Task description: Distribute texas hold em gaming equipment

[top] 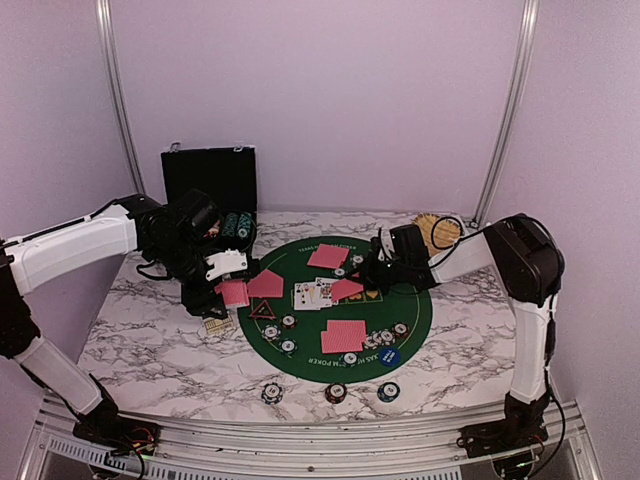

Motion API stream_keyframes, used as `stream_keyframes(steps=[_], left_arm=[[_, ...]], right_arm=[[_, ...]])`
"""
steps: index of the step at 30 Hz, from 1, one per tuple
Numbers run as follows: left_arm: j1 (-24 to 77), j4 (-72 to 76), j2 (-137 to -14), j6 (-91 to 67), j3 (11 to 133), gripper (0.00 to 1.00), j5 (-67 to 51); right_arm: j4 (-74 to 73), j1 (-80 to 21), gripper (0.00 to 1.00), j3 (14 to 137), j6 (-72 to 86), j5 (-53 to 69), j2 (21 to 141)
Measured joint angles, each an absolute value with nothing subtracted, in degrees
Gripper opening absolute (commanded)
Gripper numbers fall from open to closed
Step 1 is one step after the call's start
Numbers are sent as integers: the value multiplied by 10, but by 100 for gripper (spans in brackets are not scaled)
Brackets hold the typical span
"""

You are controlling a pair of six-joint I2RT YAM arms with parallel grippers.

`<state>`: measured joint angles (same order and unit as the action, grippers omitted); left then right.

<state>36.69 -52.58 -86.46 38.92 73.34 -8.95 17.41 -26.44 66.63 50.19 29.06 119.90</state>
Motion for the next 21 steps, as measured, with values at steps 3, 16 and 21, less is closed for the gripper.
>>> stream_keyframes(steps=[3,16,21], left_arm=[[367,-526,-864,389,733,0,-90],[367,-526,-864,387,733,0,-90],[367,-526,-864,387,733,0,-90]], right_arm=[[168,-264,20,667,491,285,1199],[65,-265,60,697,411,244,1186],[6,-265,70,705,379,197,1149]])
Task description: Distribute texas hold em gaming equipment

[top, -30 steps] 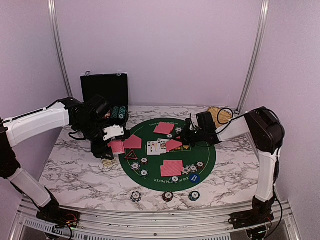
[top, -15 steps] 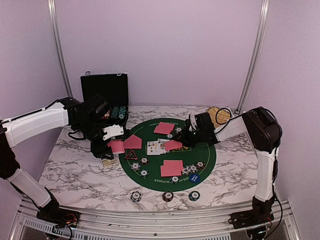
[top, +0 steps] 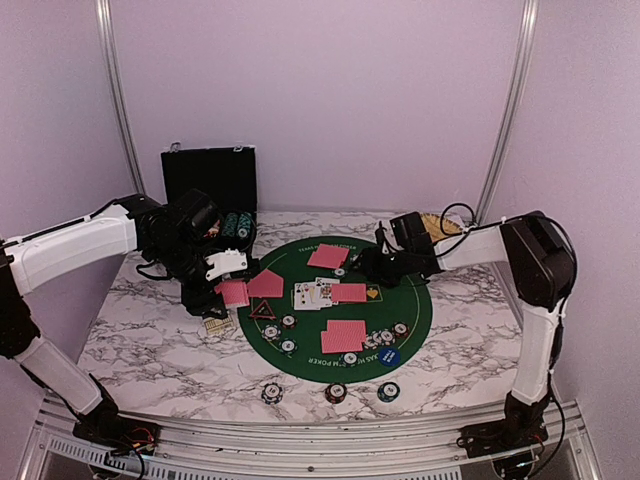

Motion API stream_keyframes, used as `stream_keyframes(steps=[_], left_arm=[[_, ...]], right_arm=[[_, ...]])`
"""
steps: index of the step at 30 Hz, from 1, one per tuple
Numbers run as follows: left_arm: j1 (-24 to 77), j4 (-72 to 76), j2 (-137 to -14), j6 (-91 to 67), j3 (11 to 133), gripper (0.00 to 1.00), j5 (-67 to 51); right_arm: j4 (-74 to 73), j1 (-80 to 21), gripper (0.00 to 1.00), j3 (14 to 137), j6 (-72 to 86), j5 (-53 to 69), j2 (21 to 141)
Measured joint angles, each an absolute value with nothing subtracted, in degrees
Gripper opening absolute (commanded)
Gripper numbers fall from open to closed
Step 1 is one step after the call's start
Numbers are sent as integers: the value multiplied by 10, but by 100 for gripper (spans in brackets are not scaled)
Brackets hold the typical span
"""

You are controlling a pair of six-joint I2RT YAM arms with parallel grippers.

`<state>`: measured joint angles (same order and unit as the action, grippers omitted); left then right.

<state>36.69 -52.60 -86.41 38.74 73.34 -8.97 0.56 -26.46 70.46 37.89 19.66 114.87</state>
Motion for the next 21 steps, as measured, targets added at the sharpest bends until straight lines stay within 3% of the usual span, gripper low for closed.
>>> stream_keyframes(steps=[6,21], left_arm=[[367,-526,-862,388,733,0,-90],[367,-526,-862,387,733,0,-90]], right_arm=[[-21,-267,84,706,369,178,1094],[105,-433,88,684,488,312,1069]])
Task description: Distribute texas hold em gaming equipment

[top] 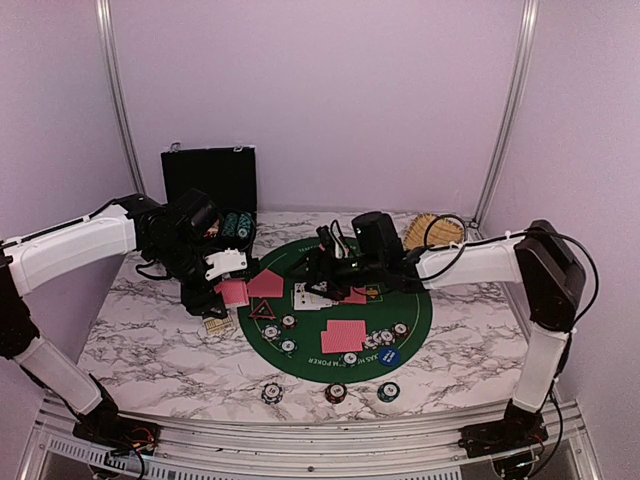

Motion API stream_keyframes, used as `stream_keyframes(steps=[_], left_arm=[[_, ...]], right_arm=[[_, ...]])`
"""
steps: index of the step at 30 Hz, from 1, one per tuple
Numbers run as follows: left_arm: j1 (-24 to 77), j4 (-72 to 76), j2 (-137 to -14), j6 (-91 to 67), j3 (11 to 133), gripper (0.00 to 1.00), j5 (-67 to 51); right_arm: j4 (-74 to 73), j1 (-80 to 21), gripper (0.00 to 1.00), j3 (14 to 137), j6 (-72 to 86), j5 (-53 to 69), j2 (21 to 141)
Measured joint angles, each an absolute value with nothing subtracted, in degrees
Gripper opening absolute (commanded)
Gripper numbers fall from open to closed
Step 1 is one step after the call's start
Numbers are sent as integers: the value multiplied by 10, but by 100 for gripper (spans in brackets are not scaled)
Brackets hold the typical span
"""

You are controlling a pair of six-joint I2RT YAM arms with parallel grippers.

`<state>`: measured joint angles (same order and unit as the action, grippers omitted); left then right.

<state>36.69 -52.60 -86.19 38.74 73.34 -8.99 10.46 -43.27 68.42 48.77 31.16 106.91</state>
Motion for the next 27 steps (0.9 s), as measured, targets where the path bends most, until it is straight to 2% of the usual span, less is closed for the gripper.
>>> stream_keyframes(steps=[14,27], left_arm=[[367,-526,-862,385,738,1,-91],[366,-526,-862,385,738,1,-90]], right_arm=[[256,-515,89,748,625,389,1195],[302,-519,89,753,663,403,1200]])
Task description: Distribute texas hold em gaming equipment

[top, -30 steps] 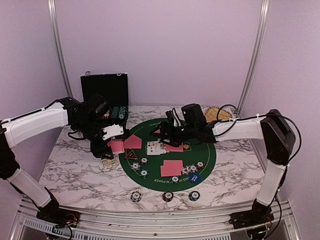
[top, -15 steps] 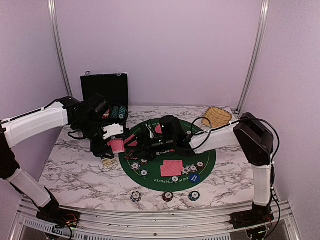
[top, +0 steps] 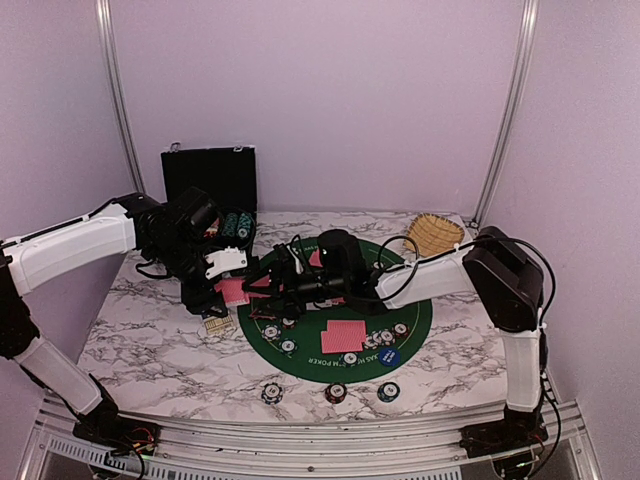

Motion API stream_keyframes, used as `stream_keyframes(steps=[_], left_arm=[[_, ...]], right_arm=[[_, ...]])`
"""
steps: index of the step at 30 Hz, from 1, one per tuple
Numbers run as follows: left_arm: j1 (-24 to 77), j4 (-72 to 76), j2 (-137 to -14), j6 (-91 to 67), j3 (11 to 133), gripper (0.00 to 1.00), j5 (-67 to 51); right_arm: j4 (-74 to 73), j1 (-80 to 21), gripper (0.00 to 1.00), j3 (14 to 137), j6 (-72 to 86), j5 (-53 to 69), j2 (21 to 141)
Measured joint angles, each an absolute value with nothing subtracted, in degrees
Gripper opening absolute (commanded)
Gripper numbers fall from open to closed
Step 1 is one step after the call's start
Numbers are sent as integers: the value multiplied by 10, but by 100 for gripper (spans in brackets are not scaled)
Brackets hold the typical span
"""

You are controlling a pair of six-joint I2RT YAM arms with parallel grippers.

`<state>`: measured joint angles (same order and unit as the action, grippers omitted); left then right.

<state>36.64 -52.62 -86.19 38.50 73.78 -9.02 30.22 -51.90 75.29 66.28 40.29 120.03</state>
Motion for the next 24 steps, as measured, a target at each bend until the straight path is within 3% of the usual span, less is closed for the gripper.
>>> stream_keyframes(steps=[12,24], left_arm=[[366,-526,-862,385,738,1,-90],[368,-526,-862,379,743,1,-92]], right_arm=[[314,-520,90,755,676,408,1201],[326,-545,87,852,707,422,1281]])
